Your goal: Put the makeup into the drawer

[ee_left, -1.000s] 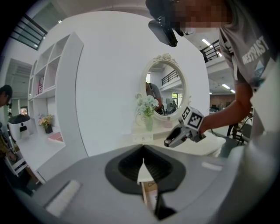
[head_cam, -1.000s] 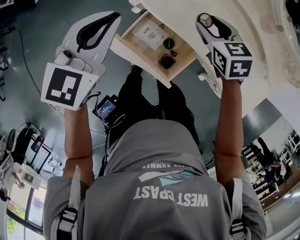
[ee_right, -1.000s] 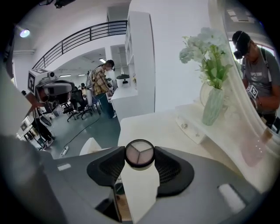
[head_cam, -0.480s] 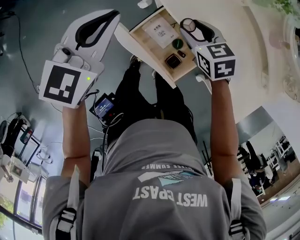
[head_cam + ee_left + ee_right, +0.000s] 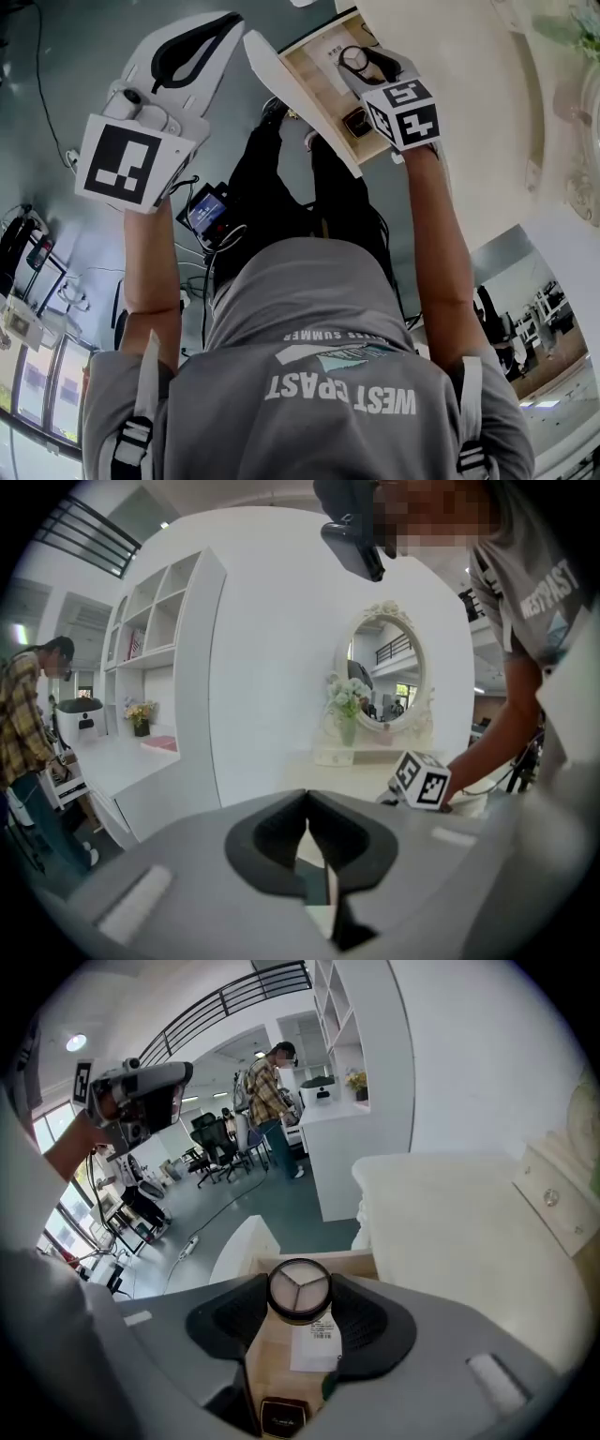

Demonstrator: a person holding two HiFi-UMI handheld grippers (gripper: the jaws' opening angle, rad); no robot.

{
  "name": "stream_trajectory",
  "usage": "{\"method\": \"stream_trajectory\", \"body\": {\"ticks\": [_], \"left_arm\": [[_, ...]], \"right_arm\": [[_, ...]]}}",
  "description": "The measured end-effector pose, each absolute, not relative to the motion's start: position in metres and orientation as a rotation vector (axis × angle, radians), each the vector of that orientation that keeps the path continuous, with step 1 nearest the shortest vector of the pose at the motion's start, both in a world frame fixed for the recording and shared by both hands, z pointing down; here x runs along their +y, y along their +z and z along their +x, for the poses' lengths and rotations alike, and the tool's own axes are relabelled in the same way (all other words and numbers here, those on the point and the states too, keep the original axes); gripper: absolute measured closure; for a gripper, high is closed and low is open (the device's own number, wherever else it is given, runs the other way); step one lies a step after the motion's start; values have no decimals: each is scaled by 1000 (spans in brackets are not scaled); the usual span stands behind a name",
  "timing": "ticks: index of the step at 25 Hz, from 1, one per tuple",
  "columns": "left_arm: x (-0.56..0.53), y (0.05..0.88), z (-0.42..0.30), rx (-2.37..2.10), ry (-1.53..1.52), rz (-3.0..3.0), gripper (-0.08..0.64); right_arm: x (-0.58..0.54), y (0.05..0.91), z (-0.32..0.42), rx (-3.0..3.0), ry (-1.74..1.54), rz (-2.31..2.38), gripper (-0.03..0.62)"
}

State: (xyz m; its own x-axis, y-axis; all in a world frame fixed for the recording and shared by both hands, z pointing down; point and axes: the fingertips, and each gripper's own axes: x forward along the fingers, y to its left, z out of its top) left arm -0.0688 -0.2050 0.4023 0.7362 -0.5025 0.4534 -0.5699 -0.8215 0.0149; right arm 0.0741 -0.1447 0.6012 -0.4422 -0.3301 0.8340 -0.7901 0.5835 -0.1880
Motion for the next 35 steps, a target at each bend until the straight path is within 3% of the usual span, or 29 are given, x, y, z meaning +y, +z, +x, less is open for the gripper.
{"method": "stream_trajectory", "body": {"ticks": [17,35], "left_arm": [[-201,430,-106,-956,648,2696,558],[-197,450,-119,-978,643,2663,558]], "right_arm": [[-119,706,61,-1898,820,744,371],[-105,749,66,-1818,865,700,370]]}}
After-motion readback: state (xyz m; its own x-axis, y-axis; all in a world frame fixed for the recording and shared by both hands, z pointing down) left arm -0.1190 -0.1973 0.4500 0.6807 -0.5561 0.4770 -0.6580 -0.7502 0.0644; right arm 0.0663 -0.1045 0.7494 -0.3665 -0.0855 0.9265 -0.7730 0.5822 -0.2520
